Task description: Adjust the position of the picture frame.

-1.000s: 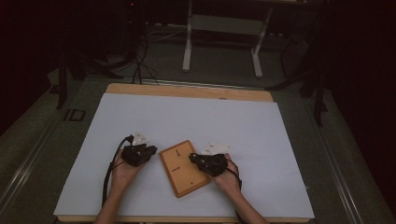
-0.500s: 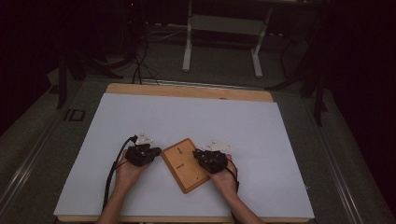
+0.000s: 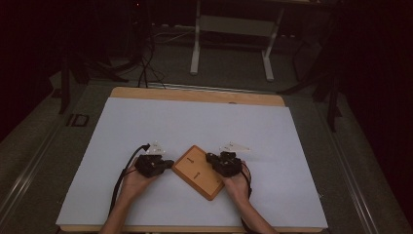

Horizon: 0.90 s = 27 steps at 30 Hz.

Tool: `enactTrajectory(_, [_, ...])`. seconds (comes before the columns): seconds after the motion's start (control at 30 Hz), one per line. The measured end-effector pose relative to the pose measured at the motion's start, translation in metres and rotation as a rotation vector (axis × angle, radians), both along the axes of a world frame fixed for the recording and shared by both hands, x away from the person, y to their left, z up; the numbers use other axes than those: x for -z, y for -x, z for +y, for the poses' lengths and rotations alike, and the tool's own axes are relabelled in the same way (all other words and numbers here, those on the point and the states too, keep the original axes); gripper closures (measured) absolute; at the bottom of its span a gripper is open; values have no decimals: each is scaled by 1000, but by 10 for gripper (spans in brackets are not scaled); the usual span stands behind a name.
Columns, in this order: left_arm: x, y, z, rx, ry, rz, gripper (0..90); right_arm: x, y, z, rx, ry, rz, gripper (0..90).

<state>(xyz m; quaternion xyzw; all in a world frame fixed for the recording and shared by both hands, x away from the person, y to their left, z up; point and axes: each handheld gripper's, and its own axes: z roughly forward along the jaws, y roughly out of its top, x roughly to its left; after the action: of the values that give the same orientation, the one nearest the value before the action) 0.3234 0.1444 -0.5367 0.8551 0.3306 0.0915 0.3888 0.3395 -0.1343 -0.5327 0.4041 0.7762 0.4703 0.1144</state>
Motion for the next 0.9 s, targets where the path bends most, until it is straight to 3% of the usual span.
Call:
enactTrajectory(0.07, [-2, 3, -2, -4, -27, -8, 896, 0, 1, 2, -46, -1, -5, 843])
enactTrajectory(0.37, [-6, 7, 10, -28, 26, 14, 895, -4, 2, 21, -150, 32, -47, 839])
enactTrajectory(0.73, [-7, 17, 11, -36, 33, 30, 895, -7, -11, 23, -208, 56, -46, 839])
enactTrajectory(0.9, [-6, 18, 7, -26, 34, 30, 893, -7, -16, 21, -210, 64, -41, 839])
